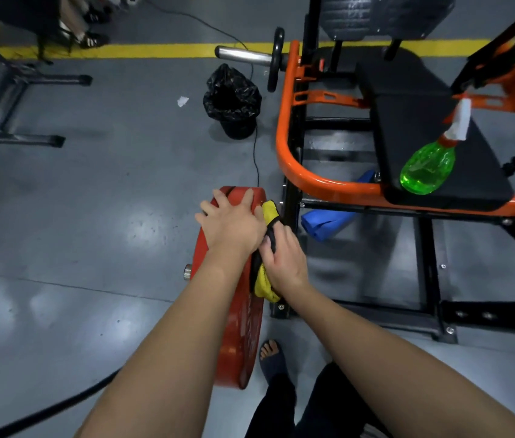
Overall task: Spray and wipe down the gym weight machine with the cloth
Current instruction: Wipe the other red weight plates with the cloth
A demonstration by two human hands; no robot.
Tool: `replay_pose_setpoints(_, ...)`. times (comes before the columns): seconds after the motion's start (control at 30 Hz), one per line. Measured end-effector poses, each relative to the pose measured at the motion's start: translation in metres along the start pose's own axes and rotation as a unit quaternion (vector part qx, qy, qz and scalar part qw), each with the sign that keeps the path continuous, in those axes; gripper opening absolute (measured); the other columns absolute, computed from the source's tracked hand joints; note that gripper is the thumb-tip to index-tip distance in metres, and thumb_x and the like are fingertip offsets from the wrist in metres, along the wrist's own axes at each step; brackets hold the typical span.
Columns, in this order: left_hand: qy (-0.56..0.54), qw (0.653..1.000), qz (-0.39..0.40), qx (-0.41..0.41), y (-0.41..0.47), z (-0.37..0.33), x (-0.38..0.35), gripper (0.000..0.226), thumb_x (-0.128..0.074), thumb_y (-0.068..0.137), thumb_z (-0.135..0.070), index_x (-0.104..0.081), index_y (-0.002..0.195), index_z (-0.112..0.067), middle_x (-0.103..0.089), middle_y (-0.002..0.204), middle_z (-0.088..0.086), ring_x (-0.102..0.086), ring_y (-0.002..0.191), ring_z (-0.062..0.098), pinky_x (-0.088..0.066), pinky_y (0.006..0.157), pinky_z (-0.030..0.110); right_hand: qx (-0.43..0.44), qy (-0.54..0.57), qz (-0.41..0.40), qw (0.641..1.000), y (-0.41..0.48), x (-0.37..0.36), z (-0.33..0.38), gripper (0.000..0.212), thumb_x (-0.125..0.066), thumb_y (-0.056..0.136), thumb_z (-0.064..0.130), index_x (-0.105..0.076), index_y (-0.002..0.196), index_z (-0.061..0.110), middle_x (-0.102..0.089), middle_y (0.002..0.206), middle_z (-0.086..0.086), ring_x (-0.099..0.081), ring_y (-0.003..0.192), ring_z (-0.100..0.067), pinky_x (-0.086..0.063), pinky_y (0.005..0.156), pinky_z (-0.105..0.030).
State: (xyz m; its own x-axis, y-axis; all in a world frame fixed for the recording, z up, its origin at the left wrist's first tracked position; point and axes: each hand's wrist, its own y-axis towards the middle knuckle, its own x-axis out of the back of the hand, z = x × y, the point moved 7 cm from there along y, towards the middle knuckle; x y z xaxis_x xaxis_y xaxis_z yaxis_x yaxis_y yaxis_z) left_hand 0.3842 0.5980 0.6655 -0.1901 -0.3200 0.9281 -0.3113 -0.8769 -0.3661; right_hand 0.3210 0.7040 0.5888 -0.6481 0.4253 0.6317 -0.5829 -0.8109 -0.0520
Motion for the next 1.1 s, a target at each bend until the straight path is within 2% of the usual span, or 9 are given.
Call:
replay_pose_setpoints(0.13, -0.006, 0.998, -0.053, -0.024, -0.027, 0.008, -0.004, 0.054, -0.026, 0.103, -0.056, -0.023, 0.157, -0.049, -0.019, 0.164, 0.020, -0.039, 0.121, 0.044, -0.033, 0.098, 0.052, 0.002, -0.006, 0.003, 1.000, -0.001, 0.002, 0.003, 0.048, -0.027, 0.091, 0.043, -0.054, 0.107, 0.006, -0.055, 0.102, -0.012, -0.055, 0.098, -0.033, -0.046, 0.078, -0.047)
replay_pose_setpoints(0.23, -0.014, 0.996, -0.087, -0.019, -0.043, 0.019, -0.006, 0.056, -0.027, 0.101, -0.058, -0.023, 0.157, -0.051, -0.021, 0.163, 0.020, -0.041, 0.112, 0.040, -0.035, 0.090, 0.048, -0.048, 0.034, 0.052, 0.997, 0.006, 0.000, 0.000, 0.036, -0.036, 0.097, 0.040, -0.053, 0.113, 0.013, -0.060, 0.111, -0.007, -0.056, 0.099, -0.025, -0.045, 0.080, -0.043)
replay_pose_setpoints(0.37, -0.025, 0.993, -0.113, 0.000, -0.051, 0.026, -0.009, 0.055, -0.029, 0.101, -0.058, -0.029, 0.155, -0.050, -0.025, 0.162, 0.022, -0.043, 0.106, 0.039, -0.035, 0.085, 0.047, -0.171, 0.068, 0.165, 0.969, 0.075, -0.020, -0.023, 0.035, -0.045, 0.099, 0.040, -0.057, 0.125, 0.019, -0.066, 0.126, -0.014, -0.061, 0.116, -0.033, -0.046, 0.101, -0.044)
replay_pose_setpoints(0.43, -0.040, 0.991, -0.126, 0.006, -0.052, 0.027, -0.007, 0.052, -0.027, 0.102, -0.058, -0.034, 0.154, -0.050, -0.029, 0.161, 0.021, -0.043, 0.106, 0.039, -0.034, 0.086, 0.047, -0.221, 0.113, 0.139, 0.959, 0.093, -0.021, -0.027, 0.036, -0.051, 0.100, 0.036, -0.061, 0.126, 0.013, -0.067, 0.125, -0.012, -0.061, 0.117, -0.032, -0.047, 0.100, -0.038)
replay_pose_setpoints(0.53, -0.086, 0.987, -0.133, 0.012, -0.053, 0.029, -0.006, 0.049, -0.019, 0.107, -0.053, -0.037, 0.152, -0.051, -0.029, 0.162, 0.017, -0.041, 0.109, 0.037, -0.030, 0.088, 0.046, -0.243, 0.202, 0.093, 0.944, 0.063, -0.006, -0.012, 0.023, -0.055, 0.102, 0.029, -0.064, 0.120, 0.016, -0.066, 0.104, 0.001, -0.063, 0.098, -0.020, -0.044, 0.083, -0.025)
replay_pose_setpoints(0.73, -0.103, 0.984, -0.148, 0.001, -0.057, 0.032, -0.006, 0.054, -0.009, 0.106, -0.051, -0.032, 0.155, -0.049, -0.029, 0.163, 0.015, -0.042, 0.111, 0.035, -0.035, 0.092, 0.046, -0.102, 0.189, 0.044, 0.976, -0.012, 0.015, 0.015, 0.002, -0.061, 0.094, 0.017, -0.061, 0.096, 0.017, -0.068, 0.087, 0.005, -0.063, 0.083, -0.010, -0.049, 0.078, -0.027)
replay_pose_setpoints(0.8, -0.099, 0.984, -0.149, 0.002, -0.060, 0.033, -0.008, 0.053, -0.011, 0.107, -0.050, -0.030, 0.157, -0.047, -0.029, 0.163, 0.015, -0.042, 0.112, 0.035, -0.035, 0.092, 0.045, -0.094, 0.178, 0.053, 0.978, 0.004, 0.013, 0.014, 0.005, -0.060, 0.095, 0.021, -0.061, 0.098, 0.018, -0.069, 0.089, 0.006, -0.063, 0.083, -0.008, -0.049, 0.077, -0.023)
replay_pose_setpoints(0.93, -0.095, 0.983, -0.160, 0.001, -0.062, 0.035, -0.009, 0.051, -0.016, 0.108, -0.049, -0.030, 0.157, -0.046, -0.029, 0.163, 0.015, -0.042, 0.113, 0.035, -0.034, 0.091, 0.044, -0.267, 0.254, 0.083, 0.926, 0.060, -0.004, -0.013, 0.026, -0.057, 0.097, 0.040, -0.068, 0.095, 0.016, -0.066, 0.083, 0.000, -0.064, 0.082, -0.020, -0.049, 0.077, -0.033)
replay_pose_setpoints(1.1, -0.094, 0.982, -0.165, 0.012, -0.064, 0.034, -0.009, 0.050, -0.021, 0.107, -0.051, -0.035, 0.154, -0.047, -0.031, 0.162, 0.013, -0.043, 0.114, 0.035, -0.035, 0.092, 0.044, -0.194, 0.209, 0.039, 0.958, 0.022, 0.013, 0.009, 0.035, -0.056, 0.083, 0.048, -0.065, 0.097, 0.017, -0.072, 0.092, 0.002, -0.068, 0.089, -0.019, -0.054, 0.081, -0.037)
